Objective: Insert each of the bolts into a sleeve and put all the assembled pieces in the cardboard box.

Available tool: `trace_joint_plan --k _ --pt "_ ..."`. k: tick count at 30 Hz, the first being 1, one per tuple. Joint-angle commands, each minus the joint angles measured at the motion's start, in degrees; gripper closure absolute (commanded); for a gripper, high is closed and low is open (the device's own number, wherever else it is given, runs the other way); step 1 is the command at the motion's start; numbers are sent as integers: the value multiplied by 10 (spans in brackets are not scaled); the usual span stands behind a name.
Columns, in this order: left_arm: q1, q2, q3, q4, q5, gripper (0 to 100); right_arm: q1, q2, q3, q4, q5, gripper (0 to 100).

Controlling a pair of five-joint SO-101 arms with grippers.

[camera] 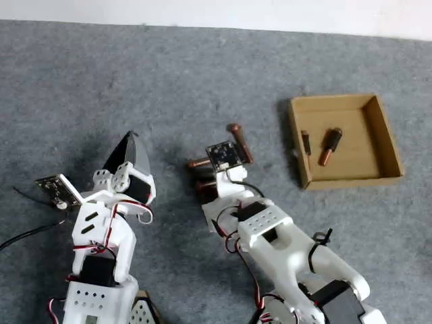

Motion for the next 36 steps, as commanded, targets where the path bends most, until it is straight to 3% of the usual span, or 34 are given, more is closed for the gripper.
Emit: trace_joint_plan --k 1,10,18,24,36 --pt "-1 -10 13 1 -3 994 7 -6 -7 3 0 993" --pt "-1 -11 13 1 -3 994 38 -60 -3 3 65 993" --pt "-2 -10 13 1 -3 994 98 -246 63 -2 69 993" --pt "-1 -9 13 1 -3 994 131 -383 166 -69 69 993" --pt "-1 -8 13 1 -3 994 175 -559 259 -74 69 993"
